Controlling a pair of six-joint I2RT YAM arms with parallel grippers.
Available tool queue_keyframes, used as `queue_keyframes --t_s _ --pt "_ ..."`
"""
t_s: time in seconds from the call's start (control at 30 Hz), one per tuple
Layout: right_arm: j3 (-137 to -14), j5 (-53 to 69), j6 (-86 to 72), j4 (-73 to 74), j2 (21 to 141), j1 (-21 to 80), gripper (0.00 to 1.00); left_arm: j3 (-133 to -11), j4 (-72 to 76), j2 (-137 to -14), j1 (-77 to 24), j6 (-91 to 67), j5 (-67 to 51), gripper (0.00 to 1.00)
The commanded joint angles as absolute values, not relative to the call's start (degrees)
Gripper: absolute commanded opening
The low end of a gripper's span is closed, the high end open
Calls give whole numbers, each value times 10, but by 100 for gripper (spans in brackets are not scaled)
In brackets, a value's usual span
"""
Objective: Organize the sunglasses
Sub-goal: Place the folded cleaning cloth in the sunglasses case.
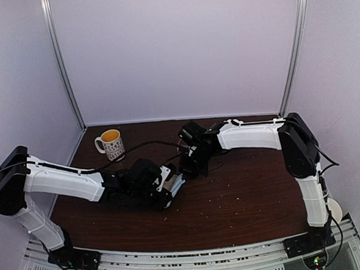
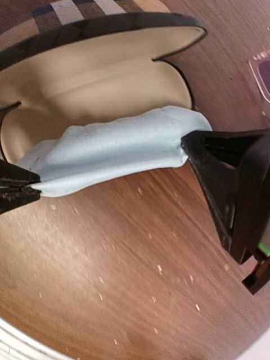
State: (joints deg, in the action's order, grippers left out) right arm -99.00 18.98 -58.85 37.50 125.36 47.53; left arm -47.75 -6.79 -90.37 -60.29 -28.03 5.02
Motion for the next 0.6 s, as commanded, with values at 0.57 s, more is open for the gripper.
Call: queue_keyframes --t_s 0.57 --pt "-1011 97 -605 511 1221 450 0 -473 89 -974 -597 -438 -94 0"
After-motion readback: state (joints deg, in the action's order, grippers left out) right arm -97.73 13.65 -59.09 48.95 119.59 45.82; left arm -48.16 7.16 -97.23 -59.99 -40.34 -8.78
